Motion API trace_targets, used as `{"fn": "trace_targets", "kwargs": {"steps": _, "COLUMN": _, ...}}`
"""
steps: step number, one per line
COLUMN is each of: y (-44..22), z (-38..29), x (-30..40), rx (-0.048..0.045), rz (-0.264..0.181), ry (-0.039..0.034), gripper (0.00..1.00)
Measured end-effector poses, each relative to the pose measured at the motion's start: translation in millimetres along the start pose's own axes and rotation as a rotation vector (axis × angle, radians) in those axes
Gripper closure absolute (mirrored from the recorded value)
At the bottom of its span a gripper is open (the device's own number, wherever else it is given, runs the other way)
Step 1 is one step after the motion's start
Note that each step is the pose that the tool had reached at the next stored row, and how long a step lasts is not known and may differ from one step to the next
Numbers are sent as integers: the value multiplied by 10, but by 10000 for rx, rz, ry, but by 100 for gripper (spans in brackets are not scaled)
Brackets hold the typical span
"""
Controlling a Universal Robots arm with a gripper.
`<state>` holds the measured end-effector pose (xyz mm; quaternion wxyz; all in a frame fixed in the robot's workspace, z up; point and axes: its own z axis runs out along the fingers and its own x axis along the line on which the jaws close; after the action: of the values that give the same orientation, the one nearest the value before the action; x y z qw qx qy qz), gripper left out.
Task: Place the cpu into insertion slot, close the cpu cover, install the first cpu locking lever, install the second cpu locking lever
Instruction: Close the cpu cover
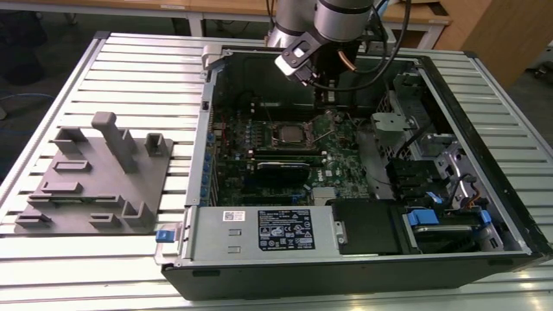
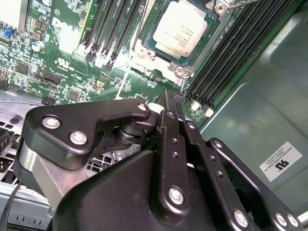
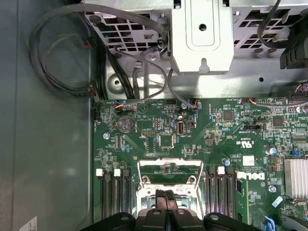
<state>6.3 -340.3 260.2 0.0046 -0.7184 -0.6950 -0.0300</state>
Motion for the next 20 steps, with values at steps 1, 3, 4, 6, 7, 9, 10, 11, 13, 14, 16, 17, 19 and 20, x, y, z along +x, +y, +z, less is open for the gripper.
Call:
{"fn": "trace_targets", "kwargs": {"steps": 1, "y": 0, "z": 0, "x": 0, "rx": 0, "rz": 1, "ry": 0, "gripper": 89}}
{"fn": "trace_targets", "kwargs": {"steps": 3, "y": 0, "z": 0, "x": 0, "rx": 1, "rz": 2, "ry": 0, "gripper": 89}}
{"fn": "trace_targets", "kwargs": {"steps": 4, "y": 0, "z": 0, "x": 0, "rx": 1, "rz": 1, "ry": 0, "gripper": 89}}
{"fn": "trace_targets", "kwargs": {"steps": 6, "y": 1, "z": 0, "x": 0, "rx": 1, "rz": 1, "ry": 0, "gripper": 89}}
{"fn": "trace_targets", "kwargs": {"steps": 7, "y": 1, "z": 0, "x": 0, "rx": 1, "rz": 1, "ry": 0, "gripper": 89}}
{"fn": "trace_targets", "kwargs": {"steps": 9, "y": 10, "z": 2, "x": 4, "rx": 0, "rz": -1, "ry": 2, "gripper": 89}}
{"fn": "trace_targets", "kwargs": {"steps": 10, "y": 15, "z": 3, "x": 7, "rx": 1, "rz": 0, "ry": 1, "gripper": 89}}
{"fn": "trace_targets", "kwargs": {"steps": 11, "y": 21, "z": 3, "x": 10, "rx": 1, "rz": 0, "ry": 0, "gripper": 89}}
{"fn": "trace_targets", "kwargs": {"steps": 13, "y": 36, "z": 4, "x": 16, "rx": 1, "rz": 1, "ry": 0, "gripper": 89}}
{"fn": "trace_targets", "kwargs": {"steps": 14, "y": 45, "z": 5, "x": 19, "rx": 1, "rz": 1, "ry": 1, "gripper": 89}}
{"fn": "trace_targets", "kwargs": {"steps": 16, "y": 63, "z": 6, "x": 22, "rx": 1, "rz": 1, "ry": 1, "gripper": 89}}
{"fn": "trace_targets", "kwargs": {"steps": 17, "y": 66, "z": 6, "x": 22, "rx": 1, "rz": 0, "ry": 1, "gripper": 89}}
{"fn": "trace_targets", "kwargs": {"steps": 19, "y": 74, "z": 7, "x": 25, "rx": 1, "rz": 0, "ry": 0, "gripper": 89}}
{"fn": "trace_targets", "kwargs": {"steps": 20, "y": 81, "z": 7, "x": 27, "rx": 1, "rz": 0, "ry": 0, "gripper": 89}}
